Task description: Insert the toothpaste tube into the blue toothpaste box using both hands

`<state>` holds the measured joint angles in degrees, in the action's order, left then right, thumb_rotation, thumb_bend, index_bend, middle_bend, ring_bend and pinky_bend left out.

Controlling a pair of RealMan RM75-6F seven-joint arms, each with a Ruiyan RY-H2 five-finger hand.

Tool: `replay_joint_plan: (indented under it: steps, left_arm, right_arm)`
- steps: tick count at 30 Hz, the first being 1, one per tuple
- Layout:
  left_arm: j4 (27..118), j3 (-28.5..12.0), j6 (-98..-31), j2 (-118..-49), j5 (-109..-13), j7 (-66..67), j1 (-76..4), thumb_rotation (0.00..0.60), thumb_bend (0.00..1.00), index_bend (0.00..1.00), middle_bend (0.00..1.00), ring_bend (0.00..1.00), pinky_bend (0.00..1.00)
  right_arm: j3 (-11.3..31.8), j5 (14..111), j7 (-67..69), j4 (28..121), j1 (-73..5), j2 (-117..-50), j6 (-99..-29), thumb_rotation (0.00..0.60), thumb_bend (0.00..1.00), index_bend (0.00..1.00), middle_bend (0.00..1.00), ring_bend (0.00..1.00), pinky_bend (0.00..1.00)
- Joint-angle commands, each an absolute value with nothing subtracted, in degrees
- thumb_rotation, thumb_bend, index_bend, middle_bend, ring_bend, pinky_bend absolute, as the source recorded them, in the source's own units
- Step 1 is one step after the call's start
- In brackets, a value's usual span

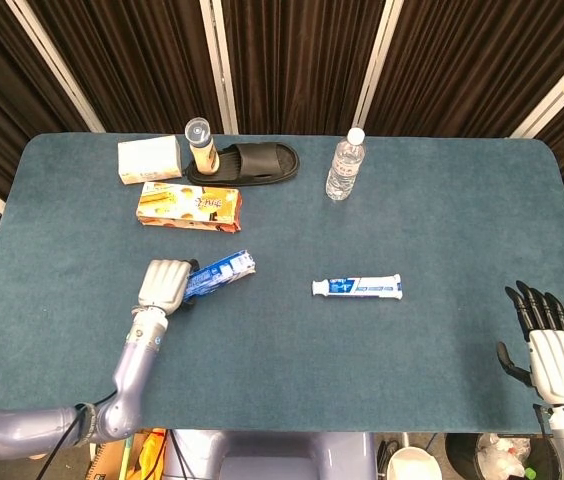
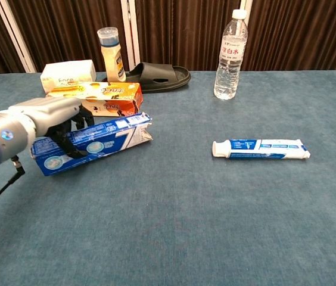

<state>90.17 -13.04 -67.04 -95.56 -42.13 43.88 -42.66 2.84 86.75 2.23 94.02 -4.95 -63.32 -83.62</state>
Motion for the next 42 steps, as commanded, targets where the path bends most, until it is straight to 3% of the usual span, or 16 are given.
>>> replay_joint_plan:
  steps: [1,8,17,25,32,42]
  left_arm:
    - [92.9,-10.5,-67.9,-91.3,-47.5,42.1,-41.0,0.600,0.40,0.44,0.55,0.53,0.56]
    - [96.7,-6.1,-71.2,-80.4,-63.2,34.7,-37.4,0.600,0.40,0.44,0.55,0.53,0.55]
    - [97.6,-4.2,-78.5,-69.6,-80.1,12.0,-31.7,0.600,0.40,0.44,0.55,0.53,0.54]
    - [93.5,-4.4,-83.4,-67.9,-85.8,-0.3,-29.1,0.600,0.40,0.44,0.55,0.53,0.54]
    - [91.9,-5.2,-84.6,-67.4,-87.9,-5.1,-28.8,0.600,0.40,0.44,0.55,0.53,0.54]
    - [90.5,-5.7,-83.6,-67.4,-87.7,-7.8,-28.2,0.600,0.40,0.44,0.55,0.53,0.54]
  right_arm:
    - [2.8,86.6,2.2,94.1,-5.0,-63.2,-83.4,0.600,0.43,0.00,0.00,0.00,0.00]
    - [3.0,86.5,1.1,95.4,-5.4,-62.8,-82.9,0.600,0.43,0.00,0.00,0.00,0.00]
    - [3.4,83.7,-4.2,100.7,-8.3,-62.2,-76.8,0.600,0.43,0.00,0.00,0.00,0.00]
    - [7.0,75.5,-13.3,105.9,-15.1,-63.6,-67.5,0.600,0.43,0.00,0.00,0.00,0.00]
    - [11.2,64.8,-22.3,106.5,-22.6,-69.5,-61.0,0.600,0.43,0.00,0.02,0.00,0.00]
    - [13.7,50.4,-32.7,101.8,-31.2,-79.3,-58.1,0.600,0.42,0.04,0.03,0.00,0.00]
